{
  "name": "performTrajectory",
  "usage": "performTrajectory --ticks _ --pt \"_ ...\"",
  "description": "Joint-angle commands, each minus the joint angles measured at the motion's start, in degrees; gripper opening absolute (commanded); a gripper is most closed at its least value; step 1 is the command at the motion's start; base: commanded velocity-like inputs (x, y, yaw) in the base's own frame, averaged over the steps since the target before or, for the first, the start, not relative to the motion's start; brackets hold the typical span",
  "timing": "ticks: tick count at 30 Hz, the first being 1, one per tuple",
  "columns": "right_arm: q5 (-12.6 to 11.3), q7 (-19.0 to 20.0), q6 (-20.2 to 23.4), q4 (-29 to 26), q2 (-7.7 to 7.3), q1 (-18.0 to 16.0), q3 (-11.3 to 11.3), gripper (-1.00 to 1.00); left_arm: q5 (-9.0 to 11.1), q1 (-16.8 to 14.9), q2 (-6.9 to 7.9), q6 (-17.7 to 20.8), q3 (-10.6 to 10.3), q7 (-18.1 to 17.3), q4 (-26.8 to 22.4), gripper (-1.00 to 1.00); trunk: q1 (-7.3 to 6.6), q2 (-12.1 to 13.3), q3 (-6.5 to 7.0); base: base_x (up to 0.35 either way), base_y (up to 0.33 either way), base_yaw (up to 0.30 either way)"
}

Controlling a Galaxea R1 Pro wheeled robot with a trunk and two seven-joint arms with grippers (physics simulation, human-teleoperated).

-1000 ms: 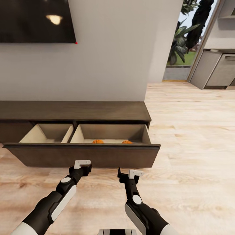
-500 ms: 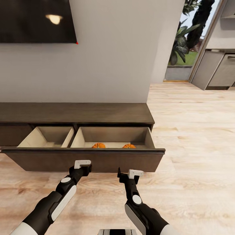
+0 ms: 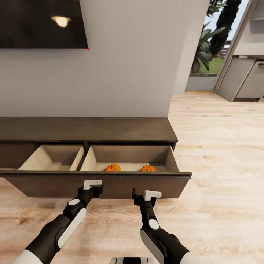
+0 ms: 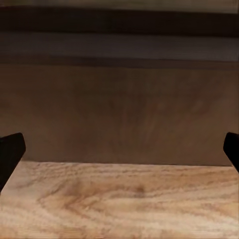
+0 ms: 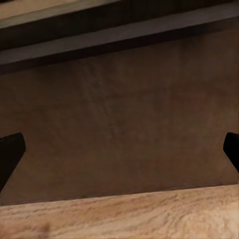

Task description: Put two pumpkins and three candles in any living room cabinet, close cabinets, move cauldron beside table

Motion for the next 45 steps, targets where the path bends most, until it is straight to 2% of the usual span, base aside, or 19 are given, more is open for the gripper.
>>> performTrajectory --ticks 1,7,23,27,33,38,45 --pt "-0.6 -0.3 -0.4 0.0 -0.04 -0.1 0.3 1.00 0.6 -0.1 0.09 0.1 -0.2 0.6 -0.1 1.00 0.00 0.0 -0.05 0.096 0.023 0.000" --pt "-0.6 -0.3 -0.4 0.1 -0.04 -0.1 0.3 1.00 0.6 -0.1 0.11 0.0 -0.3 0.7 -0.1 1.00 0.00 0.0 -0.05 0.025 0.006 0.000" --pt "-0.6 -0.2 -0.6 0.0 -0.04 -0.1 0.3 1.00 0.6 0.0 0.13 -0.1 -0.3 0.7 -0.8 1.00 0.36 -0.2 -3.15 0.001 0.000 0.000" --pt "-0.6 -0.2 -1.3 -0.1 -0.05 -0.1 0.3 1.00 0.6 0.0 0.13 -0.2 -0.3 0.8 -0.8 1.00 0.36 -0.2 -3.15 0.000 0.000 0.000" --pt "-0.6 -0.3 -5.1 -0.2 -0.11 -0.1 0.3 1.00 0.5 0.5 0.13 -1.0 -0.3 0.7 -0.9 1.00 0.36 -0.2 -3.15 0.000 0.000 0.000" --pt "-0.6 -0.3 -5.8 -0.2 -0.12 -0.1 0.3 1.00 0.4 1.7 0.21 -5.8 -0.3 0.7 -0.9 1.00 0.36 -0.2 -3.15 0.000 0.000 0.000" --pt "-0.5 -0.2 -6.0 -0.2 -0.20 -0.1 0.3 1.00 0.4 2.0 0.22 -6.7 -0.3 0.7 -0.9 1.00 0.36 -0.2 -3.15 0.006 0.000 0.000"
